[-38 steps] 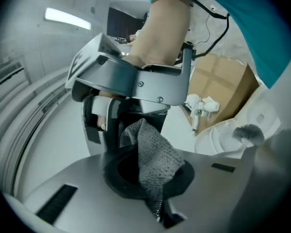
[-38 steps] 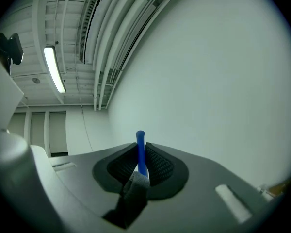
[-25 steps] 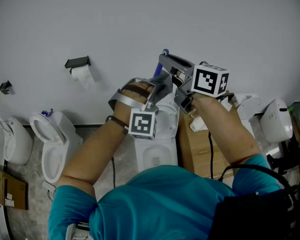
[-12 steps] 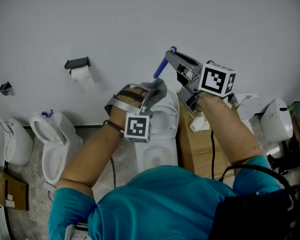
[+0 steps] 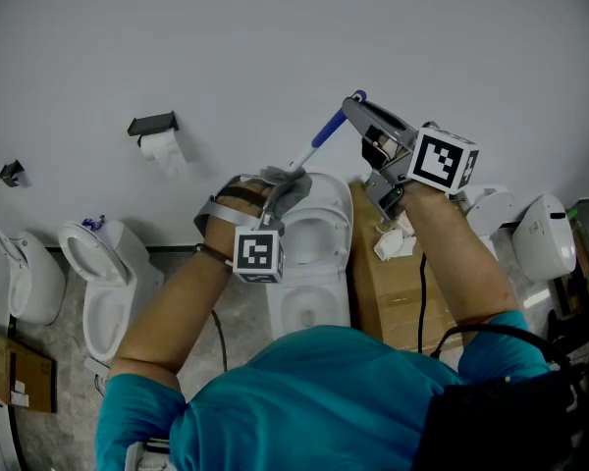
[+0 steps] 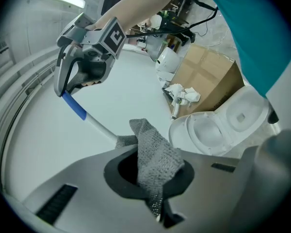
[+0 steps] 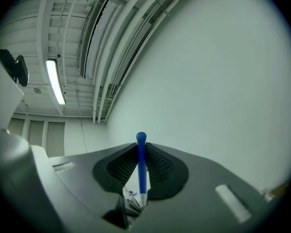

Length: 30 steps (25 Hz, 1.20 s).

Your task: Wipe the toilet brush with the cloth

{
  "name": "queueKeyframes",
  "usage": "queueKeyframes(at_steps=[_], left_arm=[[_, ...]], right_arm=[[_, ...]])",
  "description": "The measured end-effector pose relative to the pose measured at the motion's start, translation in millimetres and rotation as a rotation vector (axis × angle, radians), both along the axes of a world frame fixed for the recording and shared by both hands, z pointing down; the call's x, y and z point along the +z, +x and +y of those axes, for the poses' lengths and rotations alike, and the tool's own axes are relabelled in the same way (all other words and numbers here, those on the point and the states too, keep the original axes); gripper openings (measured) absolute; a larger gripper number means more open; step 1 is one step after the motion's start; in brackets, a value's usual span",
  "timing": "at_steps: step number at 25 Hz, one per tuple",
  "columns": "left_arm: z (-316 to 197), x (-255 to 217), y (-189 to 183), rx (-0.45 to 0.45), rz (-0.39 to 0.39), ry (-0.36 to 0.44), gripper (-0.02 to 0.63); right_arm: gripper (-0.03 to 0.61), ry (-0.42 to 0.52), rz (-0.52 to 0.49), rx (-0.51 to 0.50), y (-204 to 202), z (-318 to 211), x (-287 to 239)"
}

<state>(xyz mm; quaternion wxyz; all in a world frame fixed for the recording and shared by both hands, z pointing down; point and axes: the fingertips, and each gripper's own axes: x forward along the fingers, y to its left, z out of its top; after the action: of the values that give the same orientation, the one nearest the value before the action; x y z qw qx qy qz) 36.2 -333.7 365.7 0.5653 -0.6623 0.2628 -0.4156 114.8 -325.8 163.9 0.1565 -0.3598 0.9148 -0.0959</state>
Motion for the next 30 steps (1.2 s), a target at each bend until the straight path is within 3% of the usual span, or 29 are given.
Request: queueKeyframes(at_steps=[11,14,16,23,30], left_arm=[[-13.6,34.1,-25.1,-0.074,-0.007,-0.068,0.012],[-12.5,41.6,-32.2,-0.075,0.037,-0.118,0.012],[-11.2,40.0,-40.2,-0.080,0.148,-0.199,0.012],[-15.0,24.1,-96.6,-0.152,0.688,-0.522,0.012],[15.0,60.4,-110.2,-0.068,1.092,-0.892,0.012]], right_arm=[[0.052,0.052,-0.031,0.006,20.2,12.9,-16.7],[0.052,0.047,-0.039,0.020,23.7,8.9,-13.7],[0.052,0.024,-0.054,0.043,30.5,1.5,-6.8],[0.052,-0.052,-0.014,0.123,54.7,-17.7,26.3],[0.052,-0.078,0.072,0.102,50.7,-3.0,72.9]])
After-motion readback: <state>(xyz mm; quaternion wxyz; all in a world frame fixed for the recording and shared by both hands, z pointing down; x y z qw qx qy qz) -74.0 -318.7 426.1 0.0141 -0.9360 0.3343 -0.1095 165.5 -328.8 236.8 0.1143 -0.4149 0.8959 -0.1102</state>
